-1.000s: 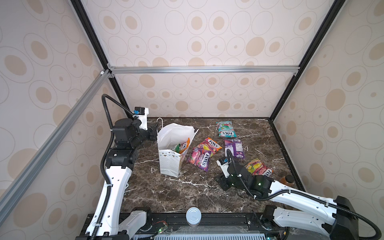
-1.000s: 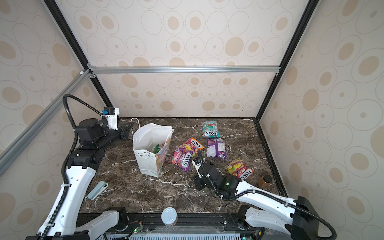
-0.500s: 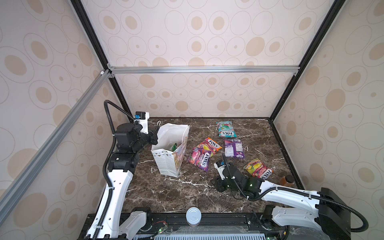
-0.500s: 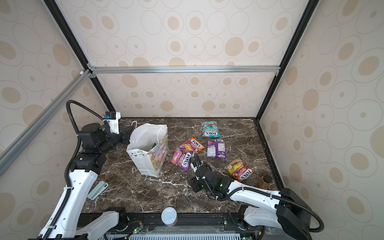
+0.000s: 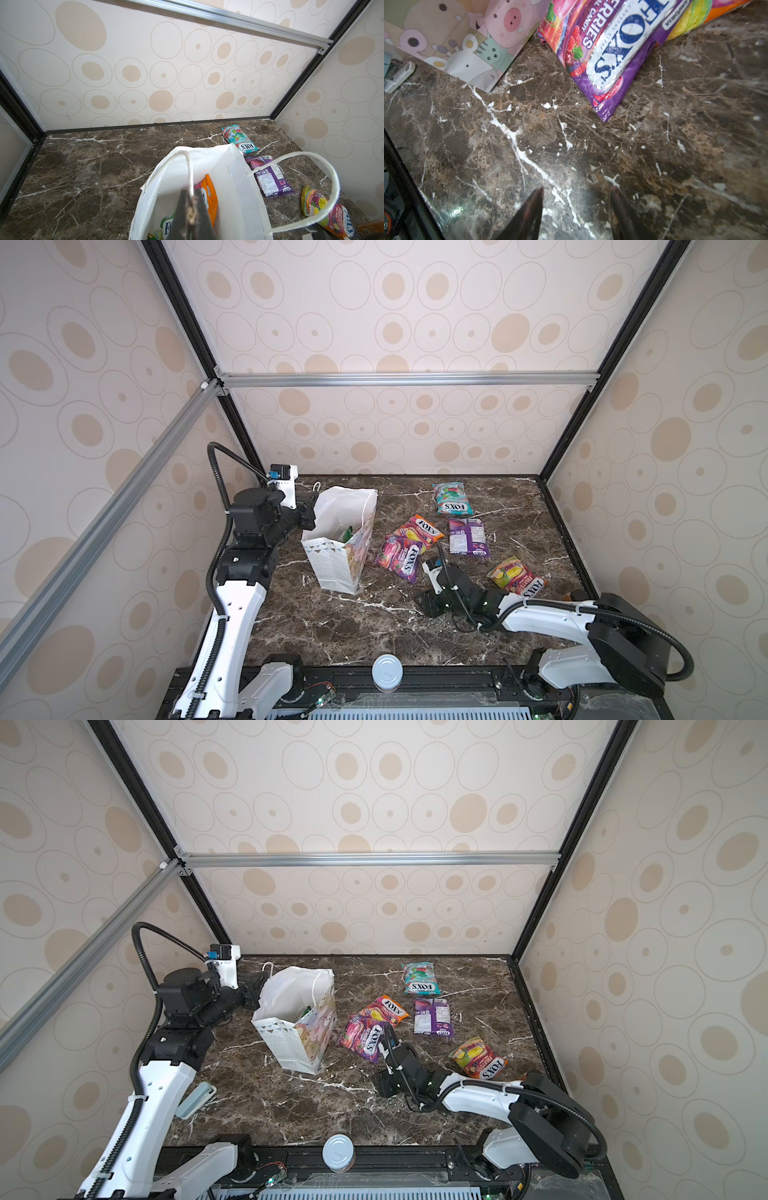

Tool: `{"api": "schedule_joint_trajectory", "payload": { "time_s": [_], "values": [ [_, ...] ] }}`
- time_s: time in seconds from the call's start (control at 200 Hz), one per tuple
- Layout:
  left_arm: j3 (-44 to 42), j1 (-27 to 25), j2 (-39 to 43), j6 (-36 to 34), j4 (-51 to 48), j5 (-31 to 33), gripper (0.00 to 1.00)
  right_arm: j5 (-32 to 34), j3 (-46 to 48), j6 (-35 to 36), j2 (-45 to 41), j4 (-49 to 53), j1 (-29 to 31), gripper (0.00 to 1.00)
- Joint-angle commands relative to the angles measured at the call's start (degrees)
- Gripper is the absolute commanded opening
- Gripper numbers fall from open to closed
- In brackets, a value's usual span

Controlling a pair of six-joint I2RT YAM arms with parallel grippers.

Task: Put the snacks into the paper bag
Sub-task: 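Lower the right gripper onto the purple Fox's berries packet and close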

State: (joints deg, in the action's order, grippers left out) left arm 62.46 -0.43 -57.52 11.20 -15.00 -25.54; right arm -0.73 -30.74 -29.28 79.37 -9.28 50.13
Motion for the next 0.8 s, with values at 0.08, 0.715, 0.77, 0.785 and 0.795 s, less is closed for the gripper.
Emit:
{"api": "schedule_joint_trajectory", "payload": {
  "time_s": [0.08,0.715,0.77,0.785,0.795],
  "values": [
    [0.3,0.1,0.7,0.5,1.5,-0.3,0.00,-4.7,-2.2,-0.7,4.3,-6.3,-3.0,0.56],
    [0.8,0.3,1.5,0.2,1.0,0.1,0.00,-4.0,-13.4,-2.4,15.8,0.4,-6.6,0.71],
    [0.6,0.2,1.7,0.2,1.1,0.0,0.00,-2.5,-13.8,-2.6,16.1,0.7,-6.6,0.71],
    [0.6,0.2,1.9,0.2,1.2,0.0,0.00,-2.2,-14.1,-2.6,16.1,1.0,-6.6,0.71],
    [0.6,0.2,1.8,0.2,1.3,0.0,0.00,-2.0,-14.2,-2.6,16.2,1.3,-6.6,0.71]
  ]
}}
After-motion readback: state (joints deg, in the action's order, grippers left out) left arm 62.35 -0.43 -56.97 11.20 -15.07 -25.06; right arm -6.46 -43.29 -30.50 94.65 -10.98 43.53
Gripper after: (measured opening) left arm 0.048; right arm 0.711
